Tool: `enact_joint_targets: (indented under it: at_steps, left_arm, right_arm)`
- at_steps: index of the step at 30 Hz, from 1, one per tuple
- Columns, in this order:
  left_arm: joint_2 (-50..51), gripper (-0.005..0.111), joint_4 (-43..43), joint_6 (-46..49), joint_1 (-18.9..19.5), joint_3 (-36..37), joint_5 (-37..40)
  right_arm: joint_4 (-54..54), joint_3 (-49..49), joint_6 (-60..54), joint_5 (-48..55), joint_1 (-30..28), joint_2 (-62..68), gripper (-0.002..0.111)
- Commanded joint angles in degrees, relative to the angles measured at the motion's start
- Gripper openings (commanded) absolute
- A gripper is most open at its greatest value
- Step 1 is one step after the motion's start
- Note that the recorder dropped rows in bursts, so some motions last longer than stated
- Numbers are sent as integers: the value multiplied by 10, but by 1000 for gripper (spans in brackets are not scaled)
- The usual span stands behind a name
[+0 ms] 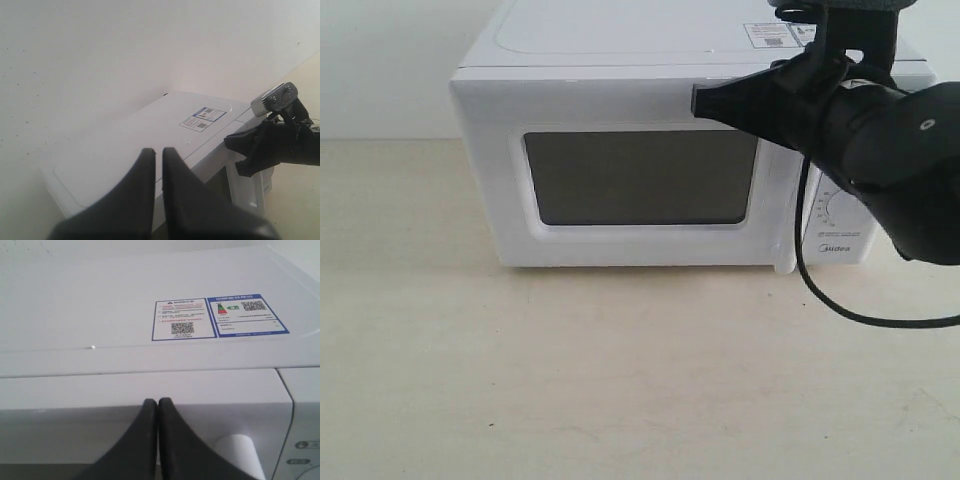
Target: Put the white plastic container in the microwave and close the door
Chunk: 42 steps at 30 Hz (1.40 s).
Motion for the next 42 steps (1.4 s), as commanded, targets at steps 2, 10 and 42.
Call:
enact_joint_targets:
  at_steps: [2,10,42]
  left_arm:
    - [-4,4,-3,-4,-1,-4,4]
    - [-4,4,-3,-4,-1,-4,4]
    - [-4,4,-3,-4,-1,-4,4]
  right_arm:
    - [-5,-7,-7,18,-6,-11,0]
    - [21,-7,-106,86,-6,-83,0]
    - [47,127,-91,105,12,-229,0]
